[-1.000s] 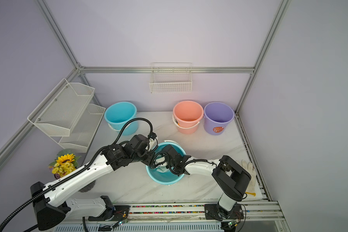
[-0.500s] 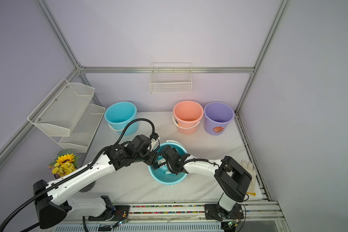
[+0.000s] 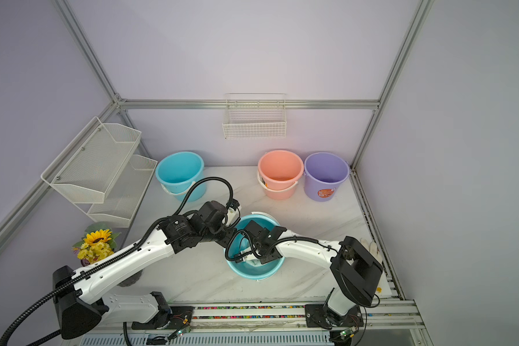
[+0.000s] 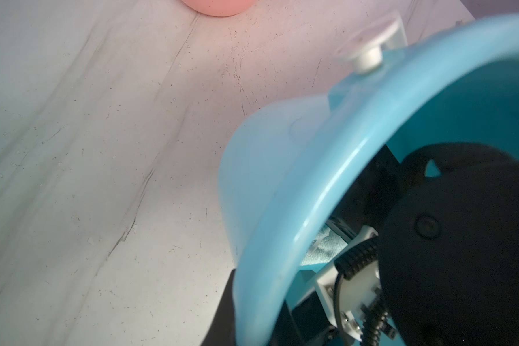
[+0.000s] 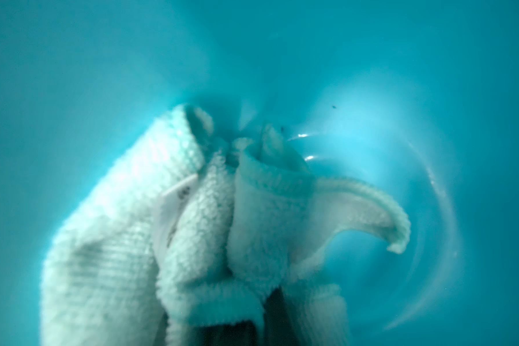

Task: Wipe the inside of the bucket with a cloth
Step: Wipe the dirt from the inside of the bucket.

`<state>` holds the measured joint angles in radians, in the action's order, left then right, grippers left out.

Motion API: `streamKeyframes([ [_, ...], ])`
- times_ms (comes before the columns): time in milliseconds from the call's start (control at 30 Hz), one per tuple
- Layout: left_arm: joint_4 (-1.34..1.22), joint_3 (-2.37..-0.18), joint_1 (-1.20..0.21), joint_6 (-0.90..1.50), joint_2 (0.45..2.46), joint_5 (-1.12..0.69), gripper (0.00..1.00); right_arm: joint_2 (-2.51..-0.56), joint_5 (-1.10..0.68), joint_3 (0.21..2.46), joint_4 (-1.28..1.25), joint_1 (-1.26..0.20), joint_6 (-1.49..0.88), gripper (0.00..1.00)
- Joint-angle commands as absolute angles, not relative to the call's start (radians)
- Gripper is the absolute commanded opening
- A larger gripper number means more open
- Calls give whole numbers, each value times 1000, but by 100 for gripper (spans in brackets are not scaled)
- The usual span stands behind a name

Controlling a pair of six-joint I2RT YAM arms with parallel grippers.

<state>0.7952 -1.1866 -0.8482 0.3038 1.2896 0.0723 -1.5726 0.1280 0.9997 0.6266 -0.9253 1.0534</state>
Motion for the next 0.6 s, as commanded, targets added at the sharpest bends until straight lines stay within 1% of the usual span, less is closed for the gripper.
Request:
streamKeyframes([
  [0, 671, -1217, -882, 312, 1288, 9, 0, -1548, -78, 959, 484, -931, 1021, 0],
  [167, 658, -1215, -884, 312, 1288, -2, 0, -1552, -126, 910, 188, -933, 996, 0],
  [267, 652, -1216, -884, 314, 1292, -8, 0, -1566, -117, 893, 32, -934, 1005, 0],
  [400, 652, -1215, -885, 320, 1295, -12, 0, -1597, -5, 894, -115, -946, 1062, 0],
  [567, 651, -1207, -887, 322, 1293, -12, 0, -1650, 155, 892, -278, -966, 1208, 0],
])
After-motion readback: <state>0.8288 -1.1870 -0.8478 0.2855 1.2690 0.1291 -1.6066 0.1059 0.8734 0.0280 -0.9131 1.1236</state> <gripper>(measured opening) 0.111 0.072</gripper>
